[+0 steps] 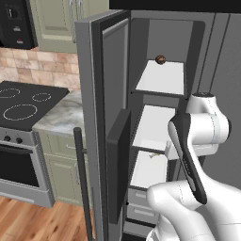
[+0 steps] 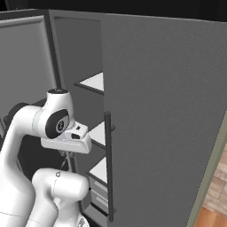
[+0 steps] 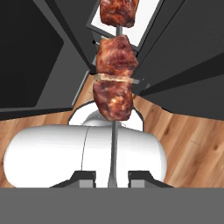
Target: Store the kebab skewer in the freezer for long-term storage. Close the freezer door after placing the cooked food.
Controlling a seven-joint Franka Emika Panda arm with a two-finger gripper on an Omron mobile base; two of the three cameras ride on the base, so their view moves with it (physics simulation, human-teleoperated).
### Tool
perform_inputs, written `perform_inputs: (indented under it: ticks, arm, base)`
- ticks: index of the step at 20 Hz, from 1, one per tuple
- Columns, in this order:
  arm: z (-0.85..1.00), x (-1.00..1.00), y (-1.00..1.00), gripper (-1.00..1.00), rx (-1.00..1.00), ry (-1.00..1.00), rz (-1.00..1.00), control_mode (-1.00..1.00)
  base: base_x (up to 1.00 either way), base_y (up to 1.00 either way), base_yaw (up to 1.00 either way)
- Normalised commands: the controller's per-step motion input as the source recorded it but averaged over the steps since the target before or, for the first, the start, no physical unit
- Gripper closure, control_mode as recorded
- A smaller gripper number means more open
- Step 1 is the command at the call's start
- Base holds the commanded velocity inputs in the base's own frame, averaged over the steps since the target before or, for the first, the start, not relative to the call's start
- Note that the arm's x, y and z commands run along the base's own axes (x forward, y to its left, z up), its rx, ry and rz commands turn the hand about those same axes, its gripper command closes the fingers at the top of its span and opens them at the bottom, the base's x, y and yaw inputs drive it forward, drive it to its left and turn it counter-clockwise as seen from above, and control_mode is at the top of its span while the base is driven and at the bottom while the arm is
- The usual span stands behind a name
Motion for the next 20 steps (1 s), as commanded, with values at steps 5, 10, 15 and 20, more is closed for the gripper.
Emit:
perform_inputs:
  ticks: [5,10,15,20]
  arm:
    - [0.0,0.0,0.0,1.0,0.0,0.0,0.0,-1.0]
    - [0.1,0.0,0.04,1.0,0.0,-0.09,-0.02,-1.0]
    - [0.39,0.0,0.12,1.0,0.0,-0.19,-0.1,-1.0]
    - [0.46,0.06,0.02,1.0,0.01,-0.08,-0.23,-1.0]
  base:
    - [0.0,0.0,0.0]
    - [0.0,0.0,0.0]
    - [0.0,0.0,0.0]
    - [0.0,0.0,0.0]
